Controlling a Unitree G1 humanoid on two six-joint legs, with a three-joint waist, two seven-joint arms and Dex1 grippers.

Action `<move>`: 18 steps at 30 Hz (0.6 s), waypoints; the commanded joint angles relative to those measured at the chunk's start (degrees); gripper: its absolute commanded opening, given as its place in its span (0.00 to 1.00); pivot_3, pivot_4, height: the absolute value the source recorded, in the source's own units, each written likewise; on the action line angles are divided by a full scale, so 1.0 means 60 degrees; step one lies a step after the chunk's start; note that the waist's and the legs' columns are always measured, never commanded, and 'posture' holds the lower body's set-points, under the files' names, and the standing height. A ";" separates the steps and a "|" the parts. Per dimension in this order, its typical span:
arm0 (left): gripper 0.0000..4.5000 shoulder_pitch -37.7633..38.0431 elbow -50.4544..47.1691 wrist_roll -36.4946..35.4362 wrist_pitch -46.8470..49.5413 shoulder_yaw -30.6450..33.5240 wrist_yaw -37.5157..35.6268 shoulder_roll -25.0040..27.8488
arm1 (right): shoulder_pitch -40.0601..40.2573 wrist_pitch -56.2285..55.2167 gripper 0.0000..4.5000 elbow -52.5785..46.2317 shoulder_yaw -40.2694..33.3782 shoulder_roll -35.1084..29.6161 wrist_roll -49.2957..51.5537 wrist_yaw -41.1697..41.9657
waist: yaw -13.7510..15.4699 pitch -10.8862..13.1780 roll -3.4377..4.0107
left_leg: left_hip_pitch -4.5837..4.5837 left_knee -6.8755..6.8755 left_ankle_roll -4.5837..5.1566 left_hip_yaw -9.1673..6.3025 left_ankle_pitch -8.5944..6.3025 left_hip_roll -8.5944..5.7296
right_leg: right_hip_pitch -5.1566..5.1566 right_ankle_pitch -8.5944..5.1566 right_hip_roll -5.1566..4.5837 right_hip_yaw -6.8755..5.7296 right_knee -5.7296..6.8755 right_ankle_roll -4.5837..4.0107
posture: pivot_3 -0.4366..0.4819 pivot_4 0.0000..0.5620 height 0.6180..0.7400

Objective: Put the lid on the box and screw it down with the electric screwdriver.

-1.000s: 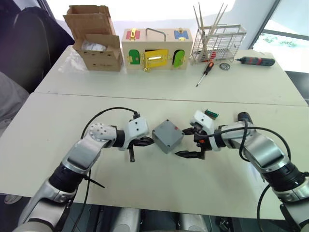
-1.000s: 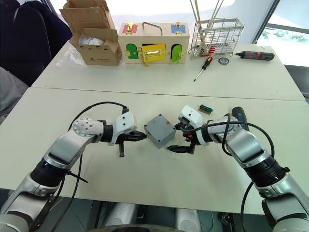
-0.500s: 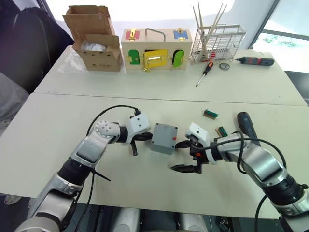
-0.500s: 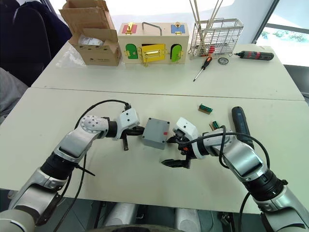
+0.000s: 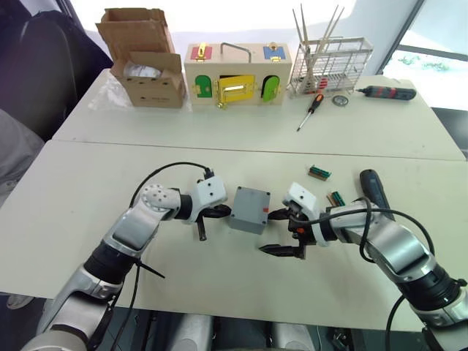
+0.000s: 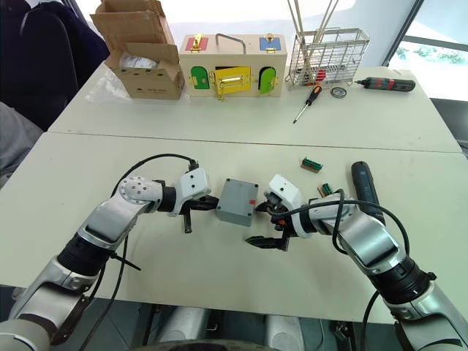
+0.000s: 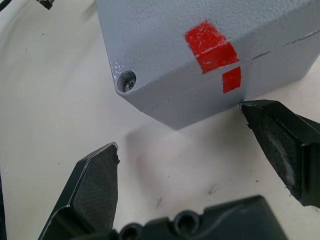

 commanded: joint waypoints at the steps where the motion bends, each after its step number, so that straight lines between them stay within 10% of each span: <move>1: 0.00 -0.0015 -0.0539 -0.0321 -0.0037 0.0013 -0.0152 -0.0169 | -0.0219 -0.0247 1.00 -0.0063 -0.0301 0.0047 -0.0010 -0.0012 | -0.0001 0.0000 0.0000 | 0.0000 0.0000 0.0000 0.0000 0.0000 0.0000 | 0.0000 0.0000 0.0000 0.0000 0.0000 0.0000 | 0.48 0.27 0.96; 10: 0.00 -0.0044 -0.0395 -0.0344 0.0004 0.0317 -0.0013 -0.0093 | -0.0218 -0.0113 1.00 -0.0035 -0.0648 -0.0026 0.0038 -0.0173 | -0.0007 0.0000 0.0000 | 0.0000 0.0000 0.0000 0.0000 0.0000 0.0000 | 0.0000 0.0000 0.0000 0.0000 0.0000 0.0000 | 0.48 0.27 0.96; 18: 0.00 -0.0533 -0.0806 -0.2067 0.0943 0.2274 -0.0210 0.0414 | -0.0920 0.0957 1.00 0.0508 -0.3892 0.0142 0.1613 -0.0870 | -0.0009 0.0000 0.0000 | 0.0000 -0.0001 0.0000 -0.0001 0.0000 0.0002 | -0.0001 0.0000 0.0000 0.0001 -0.0001 0.0000 | 0.48 0.27 0.96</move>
